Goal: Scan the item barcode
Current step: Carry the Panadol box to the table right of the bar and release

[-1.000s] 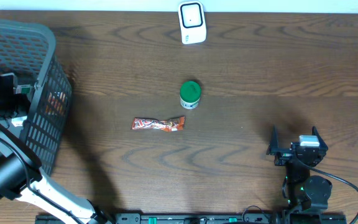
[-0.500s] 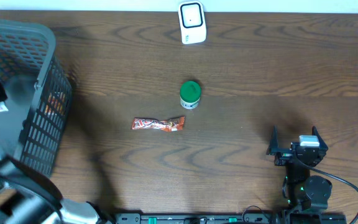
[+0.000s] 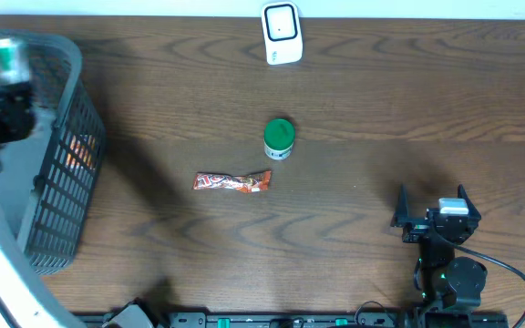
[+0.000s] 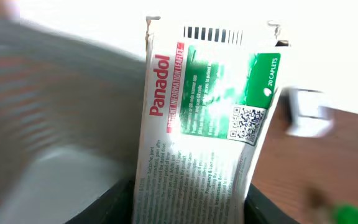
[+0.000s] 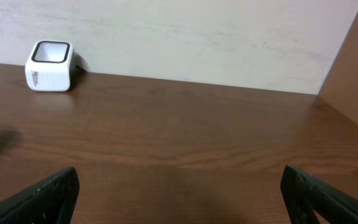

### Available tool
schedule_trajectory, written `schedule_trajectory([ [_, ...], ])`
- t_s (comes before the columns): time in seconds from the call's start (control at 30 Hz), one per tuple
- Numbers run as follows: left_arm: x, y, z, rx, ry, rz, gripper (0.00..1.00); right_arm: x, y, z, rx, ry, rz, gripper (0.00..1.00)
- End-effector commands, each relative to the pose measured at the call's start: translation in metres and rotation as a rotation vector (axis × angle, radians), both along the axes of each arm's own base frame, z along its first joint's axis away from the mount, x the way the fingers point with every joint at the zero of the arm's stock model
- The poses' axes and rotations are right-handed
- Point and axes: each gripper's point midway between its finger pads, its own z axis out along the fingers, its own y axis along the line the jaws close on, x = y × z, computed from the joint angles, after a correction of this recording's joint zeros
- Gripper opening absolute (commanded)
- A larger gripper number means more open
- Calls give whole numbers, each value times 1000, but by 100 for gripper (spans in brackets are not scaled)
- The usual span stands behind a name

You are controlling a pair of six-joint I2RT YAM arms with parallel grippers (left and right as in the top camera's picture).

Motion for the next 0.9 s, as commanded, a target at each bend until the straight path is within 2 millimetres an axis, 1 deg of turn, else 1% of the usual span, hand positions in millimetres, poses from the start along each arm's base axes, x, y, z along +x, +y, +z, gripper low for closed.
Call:
schedule_trajectory([
  [0.0, 0, -77, 27, -106, -94, -282, 46, 0, 0, -1, -14, 3, 0, 99],
  [0.07, -1, -110, 31, -120, -102, -385, 46, 0, 0, -1, -14, 3, 0, 99],
  [0.17, -2, -160, 30, -134, -83, -526, 46, 0, 0, -1, -14, 3, 0, 99],
  [0.2, -4, -181, 28, -139, -74, -585, 46, 0, 0, -1, -14, 3, 0, 99],
  [0.27, -7, -214, 25, -142, -59, -677, 46, 0, 0, -1, -14, 3, 0, 99],
  [0.33, -9, -243, 17, -118, -32, -736, 46, 0, 0, -1, -14, 3, 0, 99],
  [0.37, -8, -253, 12, -96, -15, -745, 46, 0, 0, -1, -14, 3, 0, 99],
  [0.4, -7, -270, 1, -49, 16, -755, 46, 0, 0, -1, -14, 3, 0, 99],
  [0.5, -7, -301, -19, 16, 72, -790, 46, 0, 0, -1, -14, 3, 0, 99],
  [0.6, -10, -334, -44, 74, 131, -847, 46, 0, 0, -1, -14, 3, 0, 99],
  [0.67, -11, -355, -66, 117, 182, -884, 46, 0, 0, -1, -14, 3, 0, 99],
  [0.77, -14, -384, -105, 159, 276, -938, 46, 0, 0, -1, -14, 3, 0, 99],
  [0.87, -21, -408, -143, 193, 360, -1006, 46, 0, 0, -1, -14, 3, 0, 99],
])
